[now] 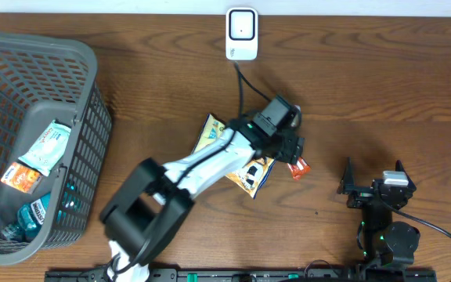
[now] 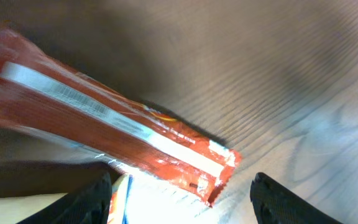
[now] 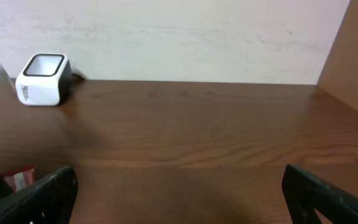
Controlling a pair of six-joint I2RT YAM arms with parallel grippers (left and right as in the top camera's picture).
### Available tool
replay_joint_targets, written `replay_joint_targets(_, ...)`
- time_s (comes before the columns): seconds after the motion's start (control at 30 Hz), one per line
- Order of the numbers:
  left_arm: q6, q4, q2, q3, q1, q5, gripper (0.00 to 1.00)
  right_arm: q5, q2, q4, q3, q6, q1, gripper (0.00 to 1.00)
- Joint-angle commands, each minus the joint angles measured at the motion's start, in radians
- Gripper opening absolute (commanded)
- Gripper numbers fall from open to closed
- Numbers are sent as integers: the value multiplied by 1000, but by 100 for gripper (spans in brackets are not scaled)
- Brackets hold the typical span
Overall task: Scan the item barcode
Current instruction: 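Carry the orange bar with the left gripper and release beside the bag, then reach the left gripper into the basket and grasp the Listerine bottle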
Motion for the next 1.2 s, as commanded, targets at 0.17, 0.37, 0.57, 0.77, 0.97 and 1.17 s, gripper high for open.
replay_joint_targets(0.17, 46, -62, -256, 2, 140, -92, 74, -5, -5, -3, -1, -8, -2, 99)
replay_joint_targets(0.37, 130, -80, -492, 34, 272, -92, 75, -5, -5, -3, -1, -8, -2, 99)
replay_joint_targets(0.57, 171, -148, -749, 86, 526, -194, 82, -5, -5, -3, -1, -8, -2, 99)
replay_joint_targets(0.77, 4, -319, -848, 89, 843, -558, 83, -5, -5, -3, -1, -8, -2, 99)
replay_joint_targets(0.97, -371, -595, -792, 67, 1154, -575, 84, -5, -5, -3, -1, -8, -2, 99)
replay_joint_targets(1.17, -598, -785, -646, 60, 1343, -534, 84, -5, -5, -3, -1, -8, -2, 99)
